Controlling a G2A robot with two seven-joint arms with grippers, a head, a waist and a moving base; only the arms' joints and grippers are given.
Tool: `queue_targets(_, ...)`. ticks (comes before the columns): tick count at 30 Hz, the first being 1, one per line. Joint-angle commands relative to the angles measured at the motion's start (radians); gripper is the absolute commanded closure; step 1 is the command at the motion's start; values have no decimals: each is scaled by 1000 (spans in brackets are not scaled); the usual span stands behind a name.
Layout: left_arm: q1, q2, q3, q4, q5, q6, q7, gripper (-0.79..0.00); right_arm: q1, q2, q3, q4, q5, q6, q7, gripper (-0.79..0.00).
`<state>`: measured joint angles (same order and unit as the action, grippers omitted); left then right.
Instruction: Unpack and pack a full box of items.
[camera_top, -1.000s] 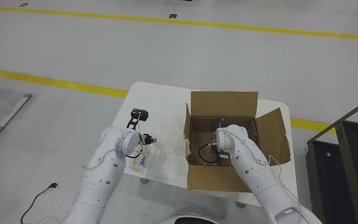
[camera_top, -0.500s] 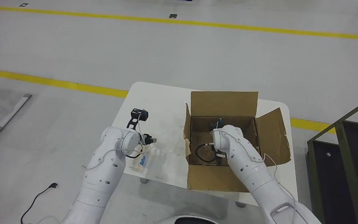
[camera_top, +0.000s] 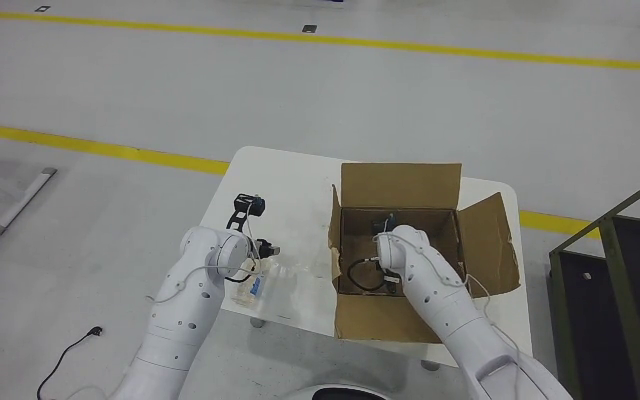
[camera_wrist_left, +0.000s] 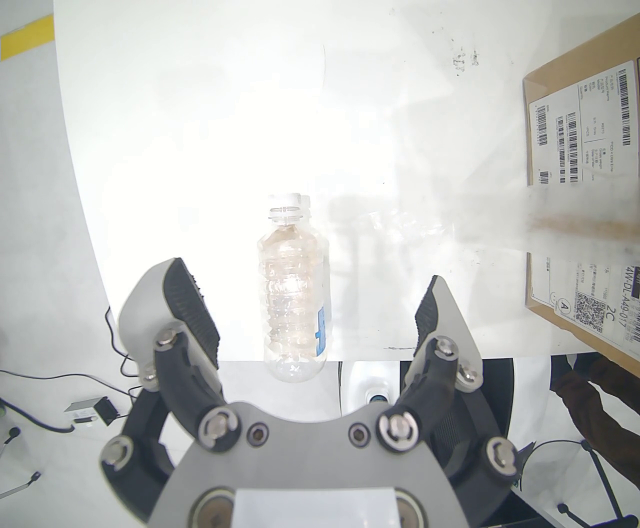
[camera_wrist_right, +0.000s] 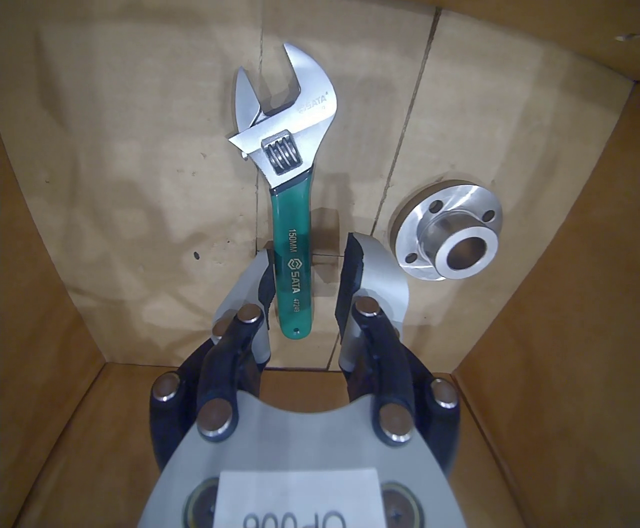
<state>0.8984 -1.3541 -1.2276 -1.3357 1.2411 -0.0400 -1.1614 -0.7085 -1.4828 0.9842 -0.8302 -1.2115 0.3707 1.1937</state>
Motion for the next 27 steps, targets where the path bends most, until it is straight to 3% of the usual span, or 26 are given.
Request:
queue_targets(1,0,0,0,0,0,0,0,-785,4,-3,-1,12,6,-2,-4,-317)
queue_targets(17,0,0,0,0,0,0,0,-785,27,-22,-5,84,26,-12,-25,-234)
queue_targets(21,0,0,0,0,0,0,0,-785,30,-25,-7,93,27,-14,-26,-157)
queue_targets(22,0,0,0,0,0,0,0,-785,30,-26,-7,95,27,-14,-26,-111)
queue_targets(23,0,0,0,0,0,0,0,-785,31,-27,-7,95,28,-14,-26,0)
queue_targets(27,0,0,0,0,0,0,0,-785,34,-27,-2,80,25,-10,-27,0)
